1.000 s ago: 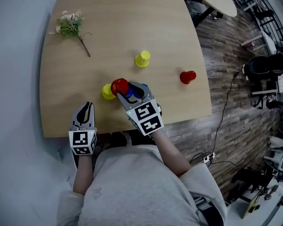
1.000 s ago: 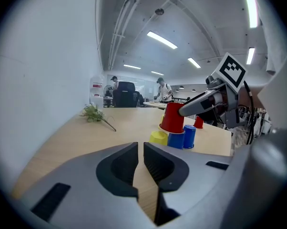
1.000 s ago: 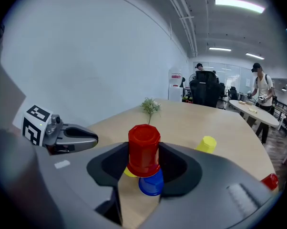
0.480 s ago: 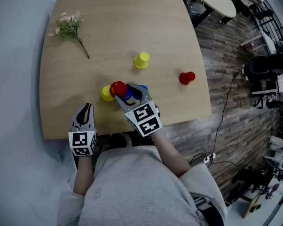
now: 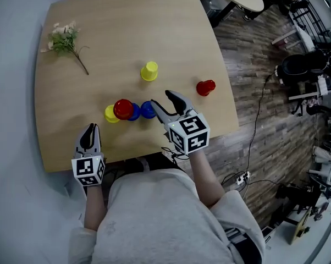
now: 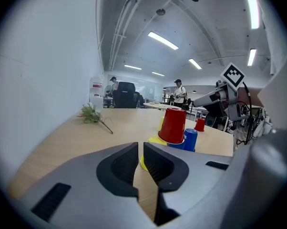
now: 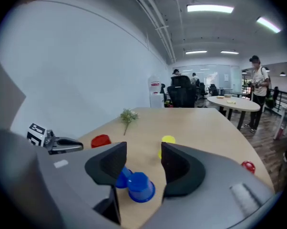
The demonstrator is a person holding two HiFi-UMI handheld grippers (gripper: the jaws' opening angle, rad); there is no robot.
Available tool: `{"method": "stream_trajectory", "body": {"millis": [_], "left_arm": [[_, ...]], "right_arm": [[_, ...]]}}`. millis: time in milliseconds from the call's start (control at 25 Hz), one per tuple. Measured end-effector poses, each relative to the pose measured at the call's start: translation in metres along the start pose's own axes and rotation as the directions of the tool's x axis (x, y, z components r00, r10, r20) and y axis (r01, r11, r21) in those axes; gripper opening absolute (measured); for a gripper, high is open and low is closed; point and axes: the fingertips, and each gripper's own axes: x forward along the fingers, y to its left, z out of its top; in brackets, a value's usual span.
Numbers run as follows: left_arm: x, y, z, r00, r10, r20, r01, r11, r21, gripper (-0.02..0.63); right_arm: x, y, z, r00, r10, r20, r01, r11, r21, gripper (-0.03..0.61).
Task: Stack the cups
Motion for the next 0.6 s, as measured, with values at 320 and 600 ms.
{"method": "stream_trajectory", "body": {"millis": [320, 600], "left_arm": [[0.008, -0.008, 0.002, 0.999, 0.030, -0.021, -0.030, 1.000, 0.002, 0.038], [0.013, -0.018, 0.005, 0.997, 0.065, -0.036, -0.065, 0.998, 0.001, 0.038]], "right_arm": [[-0.050, -0.160, -0.047, 0.935, -0.347, -0.076, 0.353, 0.930, 0.104, 0.238], [-0.066, -0.233, -0.091, 0.871, -0.455, -0.185, 0.480, 0.870, 0.116, 0.238]]}}
